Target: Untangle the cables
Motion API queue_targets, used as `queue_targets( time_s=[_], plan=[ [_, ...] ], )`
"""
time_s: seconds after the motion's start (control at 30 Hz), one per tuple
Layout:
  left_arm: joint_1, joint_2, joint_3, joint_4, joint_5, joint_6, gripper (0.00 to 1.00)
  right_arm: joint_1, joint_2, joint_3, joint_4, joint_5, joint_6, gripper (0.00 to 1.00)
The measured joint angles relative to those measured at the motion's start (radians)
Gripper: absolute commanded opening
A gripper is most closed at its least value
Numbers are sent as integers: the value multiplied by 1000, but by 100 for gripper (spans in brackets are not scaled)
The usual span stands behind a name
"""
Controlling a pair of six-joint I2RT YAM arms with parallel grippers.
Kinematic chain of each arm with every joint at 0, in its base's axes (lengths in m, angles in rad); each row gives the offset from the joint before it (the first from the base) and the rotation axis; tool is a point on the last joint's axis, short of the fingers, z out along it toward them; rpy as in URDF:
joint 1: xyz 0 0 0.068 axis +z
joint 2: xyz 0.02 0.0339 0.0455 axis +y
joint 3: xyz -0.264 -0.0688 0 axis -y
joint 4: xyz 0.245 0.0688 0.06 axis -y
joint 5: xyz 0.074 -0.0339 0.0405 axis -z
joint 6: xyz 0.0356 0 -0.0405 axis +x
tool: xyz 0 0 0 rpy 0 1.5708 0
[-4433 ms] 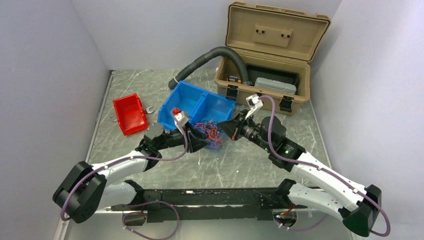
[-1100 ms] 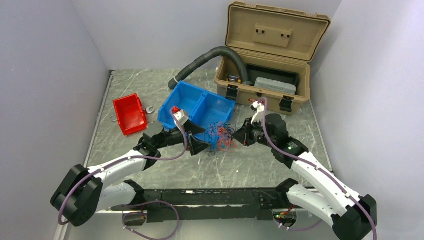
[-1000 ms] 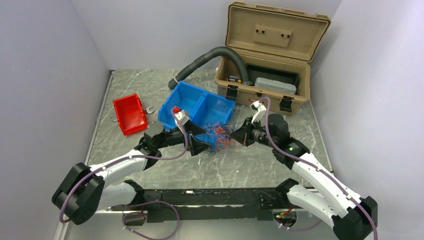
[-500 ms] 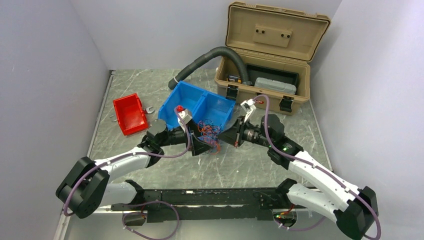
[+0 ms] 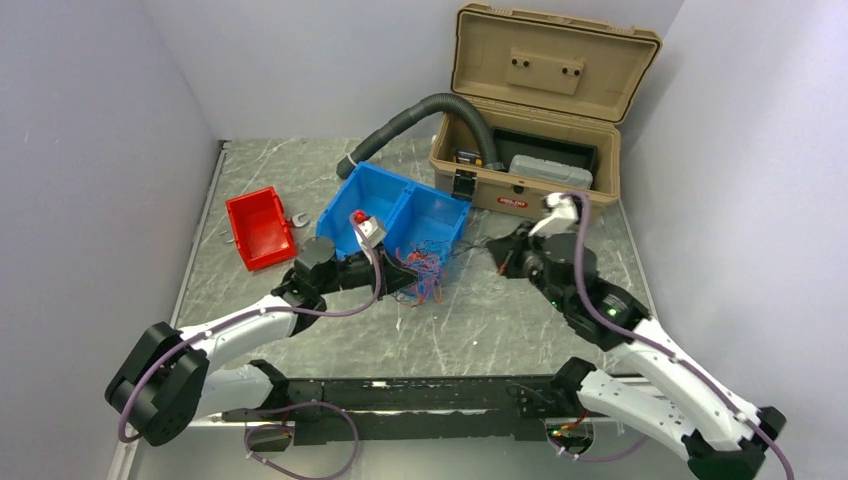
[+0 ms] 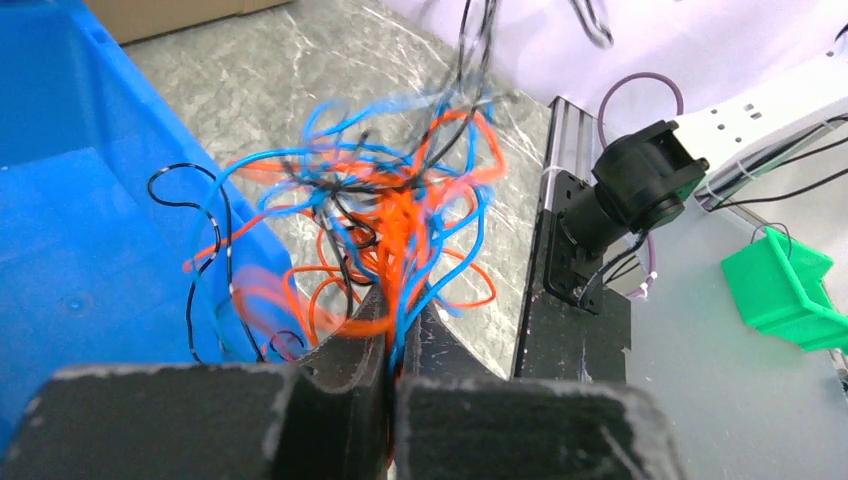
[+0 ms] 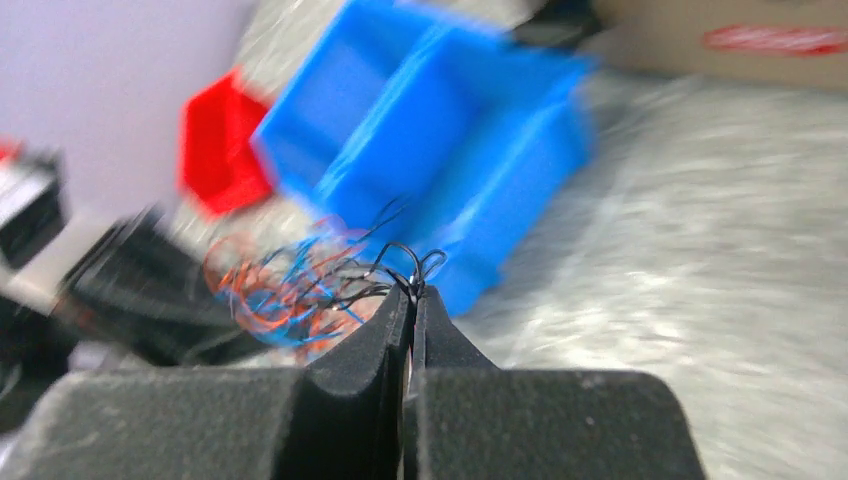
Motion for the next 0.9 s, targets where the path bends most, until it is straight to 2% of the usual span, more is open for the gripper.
queue_targets(
  time_s=[0.17,0.27,0.3,0.37,0.4,0.47,0.63,0.67,0.77,0.9],
  plan=[
    [-4,-5,14,-22,-18,17,0,-3,-53,158,-320,550,101,0],
    [-4,2,19,-29,-18,19,3,-6,-62,196,-461,755,153,0],
    [-4,5,21,-29,-16,19,7,-6,-68,194,-481,781,150,10],
    [-5,19,26,-26,-6,19,16,-6,-84,172,-473,785,119,59],
    [-5,26,27,-25,1,19,21,-6,-93,154,-459,771,96,77],
    [-5,44,29,-19,24,18,28,-10,-108,117,-412,689,17,90],
    [-4,80,29,18,87,-5,31,-11,-70,56,-269,323,-167,90],
    [-4,86,29,31,101,-8,27,-11,-52,50,-239,245,-191,90],
    [-4,93,29,69,135,-29,1,-11,1,20,-131,-1,-248,89],
    [-4,101,29,128,175,-55,0,-10,49,-79,23,-270,-275,89]
  ],
)
